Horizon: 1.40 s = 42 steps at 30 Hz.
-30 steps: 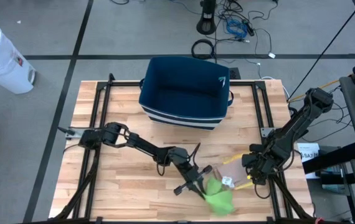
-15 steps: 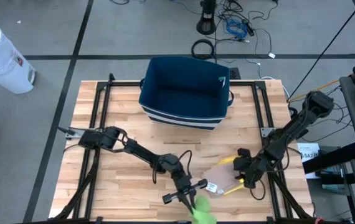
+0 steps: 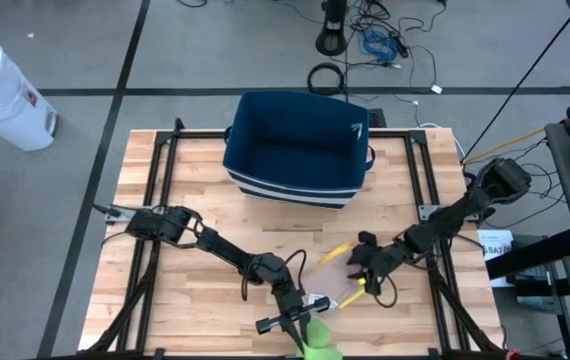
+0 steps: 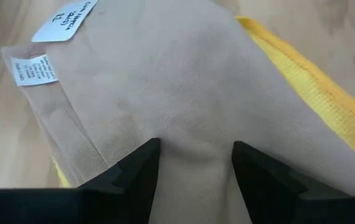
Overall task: Fold towel
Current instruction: Stack the folded green towel on the folded brown towel
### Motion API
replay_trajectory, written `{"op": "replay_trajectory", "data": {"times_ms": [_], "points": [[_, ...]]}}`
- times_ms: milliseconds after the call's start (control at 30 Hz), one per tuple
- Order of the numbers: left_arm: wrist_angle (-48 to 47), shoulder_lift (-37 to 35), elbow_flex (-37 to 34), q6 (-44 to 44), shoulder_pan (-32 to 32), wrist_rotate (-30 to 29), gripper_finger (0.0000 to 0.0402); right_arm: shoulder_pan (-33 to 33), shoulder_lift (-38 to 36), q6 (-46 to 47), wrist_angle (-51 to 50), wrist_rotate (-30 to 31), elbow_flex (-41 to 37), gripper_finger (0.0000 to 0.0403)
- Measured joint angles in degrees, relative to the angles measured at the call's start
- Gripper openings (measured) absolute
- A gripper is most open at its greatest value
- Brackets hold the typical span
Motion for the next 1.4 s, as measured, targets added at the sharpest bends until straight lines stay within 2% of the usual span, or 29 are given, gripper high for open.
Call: {"op": "replay_trajectory", "data": {"times_ms": [233, 467, 700, 867, 1067, 1233, 1400], "points": [[-0.04, 0.0, 0.0, 0.02, 0.0, 0.0, 0.0012, -5.42, 7.69, -3.91, 12.64, 0.26, 0.14, 0.0192], [-0.06, 0.0, 0.0, 0.02, 0.0, 0.0, 0.0012, -9.21, 13.55, -5.12, 23.38, 4.84, 0.15, 0.0192], [-0.18, 0.0, 0.0, -1.36, 0.07, 0.51, 0.0012, -10.74, 16.2, -9.95, 24.19, 2.65, 5.33, 0.0192], [-4.95, 0.0, 0.0, -1.49, 0.79, 0.87, 0.0012, -9.71, 11.38, -13.61, 14.96, 2.7, 9.52, 0.0192], [-6.93, 0.0, 0.0, -0.91, 2.71, 0.87, 0.0012, -7.19, 1.98, -13.52, -2.98, 2.75, 13.99, 0.0192], [-6.86, 0.0, 0.0, -0.85, 4.18, 1.46, 0.0012, -1.66, -6.68, -6.66, -15.68, -2.84, 14.91, 0.0192], [-6.84, 0.0, 0.0, 0.07, 5.38, 2.05, 0.0012, 5.31, -11.81, 4.19, -20.4, -8.6, 14.93, 0.0192]]}}
